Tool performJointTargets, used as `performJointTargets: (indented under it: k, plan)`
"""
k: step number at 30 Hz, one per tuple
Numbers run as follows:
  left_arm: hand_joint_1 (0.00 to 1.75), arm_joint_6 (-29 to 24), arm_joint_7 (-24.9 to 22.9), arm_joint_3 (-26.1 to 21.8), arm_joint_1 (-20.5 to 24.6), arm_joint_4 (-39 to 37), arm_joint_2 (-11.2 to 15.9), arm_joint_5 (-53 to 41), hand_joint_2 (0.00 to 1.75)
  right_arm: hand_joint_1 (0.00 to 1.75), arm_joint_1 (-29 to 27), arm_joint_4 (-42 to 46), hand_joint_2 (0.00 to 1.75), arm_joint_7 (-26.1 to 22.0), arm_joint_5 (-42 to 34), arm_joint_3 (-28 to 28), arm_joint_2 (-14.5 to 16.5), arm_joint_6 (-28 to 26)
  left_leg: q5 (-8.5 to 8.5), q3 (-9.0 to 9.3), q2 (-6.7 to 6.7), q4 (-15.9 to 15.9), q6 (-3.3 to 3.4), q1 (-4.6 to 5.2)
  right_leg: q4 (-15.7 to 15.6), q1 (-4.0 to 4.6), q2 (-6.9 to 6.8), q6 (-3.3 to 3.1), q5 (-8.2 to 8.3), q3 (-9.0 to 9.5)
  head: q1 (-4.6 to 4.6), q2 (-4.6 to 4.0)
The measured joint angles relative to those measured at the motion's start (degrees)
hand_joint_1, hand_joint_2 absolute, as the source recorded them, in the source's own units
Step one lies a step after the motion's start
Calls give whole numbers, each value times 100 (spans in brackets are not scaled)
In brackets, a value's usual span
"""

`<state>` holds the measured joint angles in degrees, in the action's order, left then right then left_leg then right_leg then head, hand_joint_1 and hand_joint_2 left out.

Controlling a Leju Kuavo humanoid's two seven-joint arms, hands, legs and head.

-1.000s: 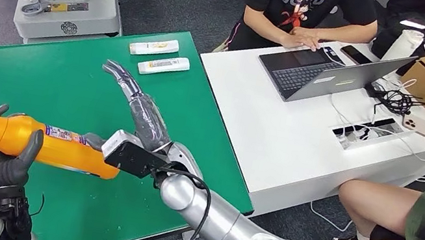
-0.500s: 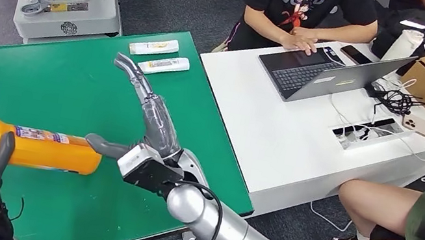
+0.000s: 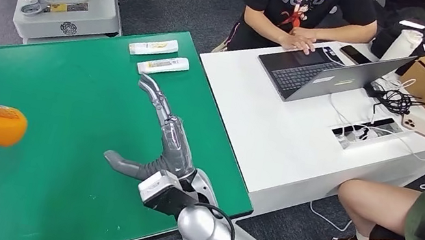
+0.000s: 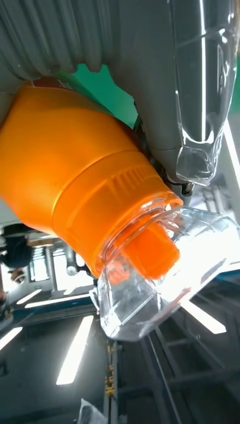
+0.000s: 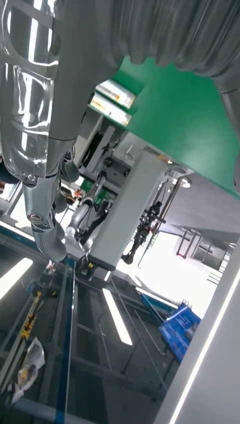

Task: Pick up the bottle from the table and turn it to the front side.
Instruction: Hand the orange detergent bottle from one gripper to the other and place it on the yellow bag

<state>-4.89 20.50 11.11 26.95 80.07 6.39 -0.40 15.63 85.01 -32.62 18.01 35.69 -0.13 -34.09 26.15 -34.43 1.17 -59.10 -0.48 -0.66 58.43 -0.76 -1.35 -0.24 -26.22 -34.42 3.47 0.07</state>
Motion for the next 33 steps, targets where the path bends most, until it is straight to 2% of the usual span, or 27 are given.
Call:
performJointTargets:
  k: [4,10,14,18,21,23,26,28,33]
  plan:
    - [175,161,-109,-81,560,-271,660,-715,175,0,-180,119,175,23,-38,-9,-4,55,-1,1,12,2,-2,-2,5,2,12,-5,2,-4,1,0]
    - [175,231,-127,-85,1181,-773,2020,-1906,175,0,-317,207,175,14,-117,-46,-7,208,-2,1,50,3,-5,-5,12,5,49,-15,6,-20,0,-1]
    - [175,256,-191,-82,1321,-946,2694,-2308,175,0,-329,220,175,13,-129,-56,-7,283,-1,0,51,5,-8,-5,13,5,51,-18,4,-21,2,-1]
    - [175,310,-322,-77,1281,-953,3240,-2593,175,0,-329,220,175,20,-139,-56,-7,349,-1,-1,51,5,-9,-5,11,5,50,-18,4,-21,2,0]
    - [175,377,-390,-77,1169,-905,3586,-2761,175,0,-328,221,175,21,-149,-56,-7,379,0,-3,48,5,-10,-5,12,5,47,-19,4,-18,2,-1]
    - [175,441,-418,-84,963,-779,3909,-2925,175,0,-328,222,175,24,-185,-56,-7,421,4,-2,61,6,-15,-6,13,5,61,-19,5,-19,2,-1]
    - [175,605,-407,-181,396,-407,4563,-3211,175,0,-345,222,175,35,-248,-57,-7,482,13,6,84,7,-28,-6,11,5,86,-21,3,-26,1,0]
    - [175,776,-386,-327,36,-155,4901,-3287,175,0,-359,222,175,38,-282,-60,-7,516,14,4,76,7,-29,-8,9,5,79,-24,-1,-29,2,-1]
    - [175,1520,-368,-444,-398,235,5402,-3585,175,0,-380,221,175,-3,-343,-65,-7,600,13,0,49,7,-29,-11,8,7,52,-33,-9,-23,3,0]
